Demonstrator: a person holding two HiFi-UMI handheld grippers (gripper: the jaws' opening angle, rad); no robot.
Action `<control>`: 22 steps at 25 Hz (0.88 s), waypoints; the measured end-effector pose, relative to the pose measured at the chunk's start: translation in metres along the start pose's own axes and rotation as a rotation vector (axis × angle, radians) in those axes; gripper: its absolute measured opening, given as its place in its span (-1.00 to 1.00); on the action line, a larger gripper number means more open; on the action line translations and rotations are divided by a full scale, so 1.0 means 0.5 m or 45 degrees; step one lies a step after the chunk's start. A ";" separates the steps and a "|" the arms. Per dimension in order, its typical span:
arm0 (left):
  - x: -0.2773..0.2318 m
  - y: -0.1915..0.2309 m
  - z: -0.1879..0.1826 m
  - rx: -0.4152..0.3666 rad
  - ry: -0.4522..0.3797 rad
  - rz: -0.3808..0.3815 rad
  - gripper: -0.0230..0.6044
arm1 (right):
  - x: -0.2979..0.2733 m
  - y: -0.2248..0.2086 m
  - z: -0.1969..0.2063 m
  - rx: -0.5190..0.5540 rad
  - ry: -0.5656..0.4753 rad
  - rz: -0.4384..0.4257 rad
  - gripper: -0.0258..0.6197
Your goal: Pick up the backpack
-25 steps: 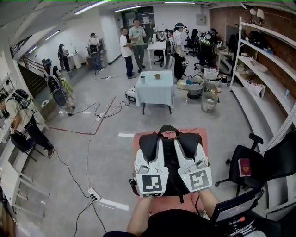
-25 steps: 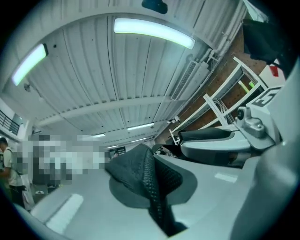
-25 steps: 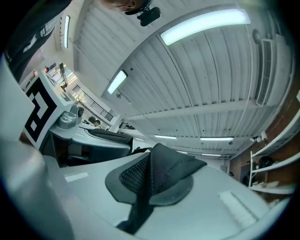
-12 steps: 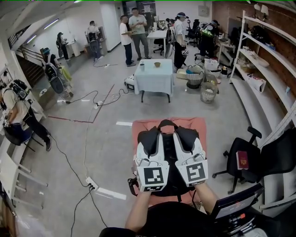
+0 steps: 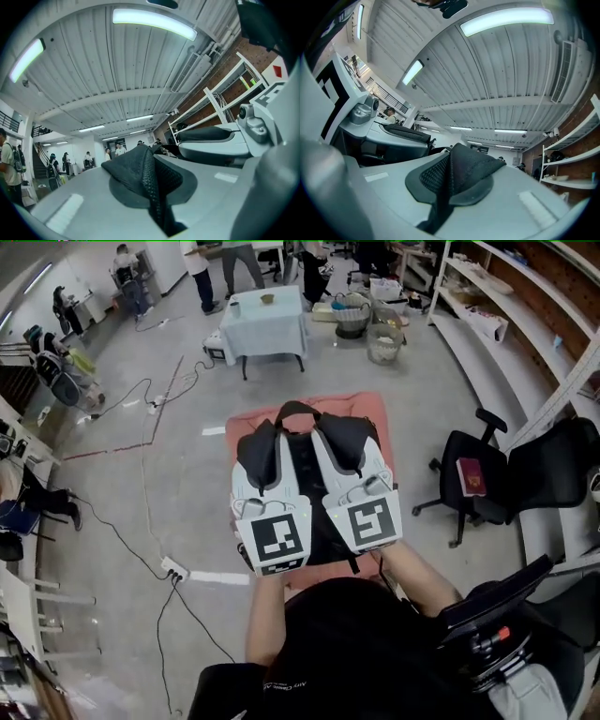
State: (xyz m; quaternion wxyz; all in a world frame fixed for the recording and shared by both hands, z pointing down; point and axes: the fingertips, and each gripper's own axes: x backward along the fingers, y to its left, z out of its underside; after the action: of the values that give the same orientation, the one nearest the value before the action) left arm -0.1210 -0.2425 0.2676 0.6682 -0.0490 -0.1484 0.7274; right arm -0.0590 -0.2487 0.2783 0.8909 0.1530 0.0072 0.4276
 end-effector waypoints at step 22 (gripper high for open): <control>-0.004 -0.032 0.054 0.069 0.001 0.077 -0.86 | 0.005 -0.021 0.040 0.003 -0.064 -0.008 -0.84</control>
State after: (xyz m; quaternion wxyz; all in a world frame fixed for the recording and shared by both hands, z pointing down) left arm -0.1129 -0.2477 0.2974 0.6471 -0.0357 -0.1267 0.7510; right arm -0.0466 -0.2583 0.2947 0.8919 0.1648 -0.0143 0.4208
